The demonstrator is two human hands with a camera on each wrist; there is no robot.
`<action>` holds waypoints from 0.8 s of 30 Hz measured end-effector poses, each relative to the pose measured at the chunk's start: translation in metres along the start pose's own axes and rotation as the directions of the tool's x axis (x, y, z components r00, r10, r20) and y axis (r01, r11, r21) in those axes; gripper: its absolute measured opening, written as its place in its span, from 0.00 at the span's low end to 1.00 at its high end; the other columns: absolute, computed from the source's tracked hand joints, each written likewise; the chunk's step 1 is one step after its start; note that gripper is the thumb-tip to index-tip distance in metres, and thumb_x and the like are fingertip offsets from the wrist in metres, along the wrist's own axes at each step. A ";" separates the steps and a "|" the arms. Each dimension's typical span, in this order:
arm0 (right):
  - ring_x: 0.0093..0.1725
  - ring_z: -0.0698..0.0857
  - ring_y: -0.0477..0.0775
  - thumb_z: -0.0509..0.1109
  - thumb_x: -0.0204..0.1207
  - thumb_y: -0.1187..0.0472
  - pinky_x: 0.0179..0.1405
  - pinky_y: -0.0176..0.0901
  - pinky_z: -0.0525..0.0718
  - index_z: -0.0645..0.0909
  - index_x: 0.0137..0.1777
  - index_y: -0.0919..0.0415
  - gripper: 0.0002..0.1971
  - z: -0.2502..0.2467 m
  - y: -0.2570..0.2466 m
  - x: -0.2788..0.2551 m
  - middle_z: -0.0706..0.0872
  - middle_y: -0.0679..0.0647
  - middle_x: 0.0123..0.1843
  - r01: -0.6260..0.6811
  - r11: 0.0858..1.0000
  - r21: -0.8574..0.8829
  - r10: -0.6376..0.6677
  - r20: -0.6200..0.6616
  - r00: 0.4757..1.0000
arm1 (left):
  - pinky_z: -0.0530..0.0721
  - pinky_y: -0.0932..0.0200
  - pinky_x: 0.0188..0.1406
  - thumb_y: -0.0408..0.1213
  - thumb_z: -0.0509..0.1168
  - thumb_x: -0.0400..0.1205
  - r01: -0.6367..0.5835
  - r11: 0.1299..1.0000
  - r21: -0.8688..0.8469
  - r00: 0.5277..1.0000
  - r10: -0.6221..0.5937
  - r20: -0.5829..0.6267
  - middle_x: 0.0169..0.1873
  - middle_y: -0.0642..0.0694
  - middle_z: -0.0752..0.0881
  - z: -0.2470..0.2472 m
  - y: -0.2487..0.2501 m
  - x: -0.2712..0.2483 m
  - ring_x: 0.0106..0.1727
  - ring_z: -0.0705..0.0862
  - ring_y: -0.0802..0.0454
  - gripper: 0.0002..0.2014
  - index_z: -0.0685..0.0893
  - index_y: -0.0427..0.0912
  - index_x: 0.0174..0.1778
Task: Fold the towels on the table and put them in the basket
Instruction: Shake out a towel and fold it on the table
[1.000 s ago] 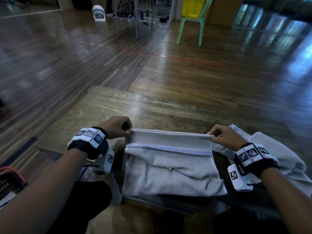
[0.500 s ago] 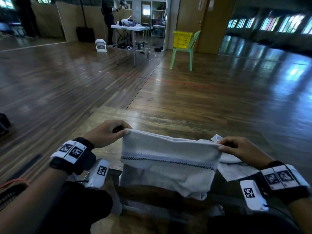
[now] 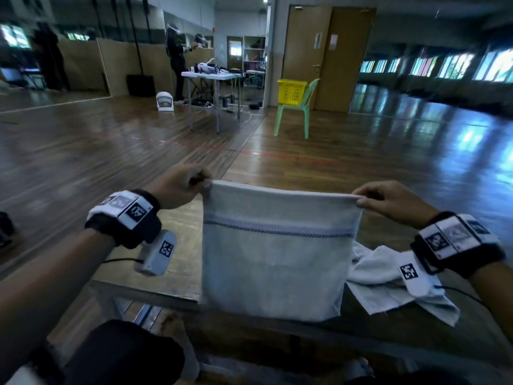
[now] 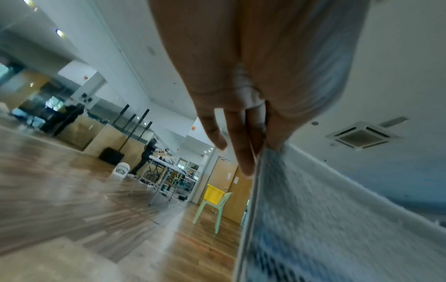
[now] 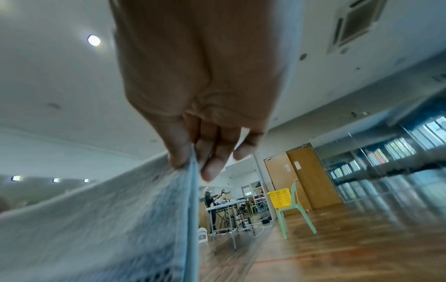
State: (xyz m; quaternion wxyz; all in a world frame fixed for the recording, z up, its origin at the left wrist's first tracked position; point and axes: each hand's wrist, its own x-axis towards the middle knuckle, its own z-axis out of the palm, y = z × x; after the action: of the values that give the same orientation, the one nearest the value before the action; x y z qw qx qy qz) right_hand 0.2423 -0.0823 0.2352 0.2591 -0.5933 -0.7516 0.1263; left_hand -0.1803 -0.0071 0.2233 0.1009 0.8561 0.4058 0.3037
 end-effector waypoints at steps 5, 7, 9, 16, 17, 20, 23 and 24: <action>0.43 0.81 0.50 0.71 0.75 0.66 0.41 0.36 0.73 0.85 0.51 0.63 0.07 -0.015 -0.025 0.041 0.85 0.53 0.44 0.045 0.993 -0.110 -0.080 -0.345 0.935 | 0.74 0.56 0.39 0.33 0.60 0.78 -0.038 0.990 0.133 0.920 0.087 -0.381 0.39 0.33 0.87 -0.018 -0.003 0.038 0.38 0.83 0.44 0.11 0.84 0.30 0.47; 0.42 0.81 0.48 0.71 0.75 0.65 0.37 0.28 0.72 0.85 0.50 0.61 0.06 -0.020 -0.030 0.042 0.85 0.51 0.43 0.073 0.996 -0.056 -0.089 -0.361 0.928 | 0.77 0.55 0.39 0.35 0.58 0.78 -0.050 0.991 0.125 0.903 0.098 -0.417 0.39 0.35 0.87 -0.023 -0.005 0.038 0.38 0.83 0.44 0.11 0.84 0.34 0.47; 0.42 0.81 0.48 0.72 0.74 0.66 0.38 0.29 0.73 0.85 0.50 0.61 0.05 -0.016 -0.030 0.036 0.85 0.51 0.43 0.081 0.995 -0.049 -0.093 -0.306 0.947 | 0.80 0.50 0.40 0.37 0.58 0.78 -0.092 0.990 0.105 0.917 0.125 -0.378 0.38 0.36 0.85 -0.019 -0.010 0.027 0.39 0.83 0.43 0.10 0.82 0.37 0.45; 0.41 0.82 0.30 0.76 0.71 0.63 0.42 0.29 0.76 0.82 0.39 0.44 0.11 0.055 0.016 -0.018 0.86 0.33 0.37 0.015 0.997 -0.077 0.017 0.406 0.914 | 0.79 0.58 0.46 0.40 0.63 0.81 0.136 0.989 0.059 0.917 -0.148 0.369 0.41 0.51 0.83 0.051 -0.042 -0.056 0.44 0.82 0.49 0.04 0.77 0.56 0.44; 0.42 0.81 0.28 0.76 0.71 0.63 0.44 0.26 0.76 0.82 0.39 0.44 0.10 0.068 0.021 -0.025 0.86 0.34 0.38 -0.013 0.996 -0.083 0.052 0.476 0.878 | 0.77 0.63 0.45 0.37 0.63 0.82 0.156 0.983 0.093 0.876 -0.181 0.446 0.42 0.51 0.83 0.063 -0.044 -0.065 0.46 0.82 0.51 0.04 0.78 0.53 0.46; 0.44 0.80 0.26 0.74 0.72 0.63 0.45 0.21 0.74 0.82 0.42 0.49 0.07 0.099 0.030 -0.039 0.85 0.41 0.44 -0.076 0.993 -0.096 0.118 0.599 0.792 | 0.78 0.65 0.46 0.36 0.61 0.83 0.207 0.970 0.127 0.793 -0.243 0.559 0.47 0.48 0.86 0.091 -0.048 -0.082 0.48 0.83 0.52 0.04 0.79 0.49 0.50; 0.41 0.80 0.27 0.73 0.73 0.63 0.42 0.22 0.75 0.83 0.43 0.51 0.05 0.118 0.043 -0.040 0.84 0.41 0.41 -0.105 0.993 -0.063 0.121 0.609 0.784 | 0.80 0.58 0.49 0.37 0.60 0.83 0.263 0.952 0.159 0.760 -0.306 0.574 0.49 0.47 0.86 0.106 -0.058 -0.089 0.49 0.84 0.51 0.07 0.80 0.45 0.55; 0.40 0.81 0.28 0.74 0.73 0.63 0.41 0.23 0.75 0.82 0.42 0.50 0.06 0.124 0.049 -0.038 0.84 0.41 0.40 -0.115 0.992 -0.042 0.118 0.590 0.799 | 0.79 0.59 0.48 0.37 0.60 0.83 0.281 0.945 0.165 0.759 -0.324 0.565 0.48 0.48 0.86 0.110 -0.063 -0.089 0.49 0.84 0.51 0.07 0.80 0.44 0.55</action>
State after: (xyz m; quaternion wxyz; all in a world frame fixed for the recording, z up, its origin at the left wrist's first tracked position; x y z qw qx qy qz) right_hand 0.2220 -0.0908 0.0988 0.0028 -0.5701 -0.7573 0.3187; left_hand -0.1974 -0.0255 0.0707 0.2385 0.8337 0.4980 -0.0092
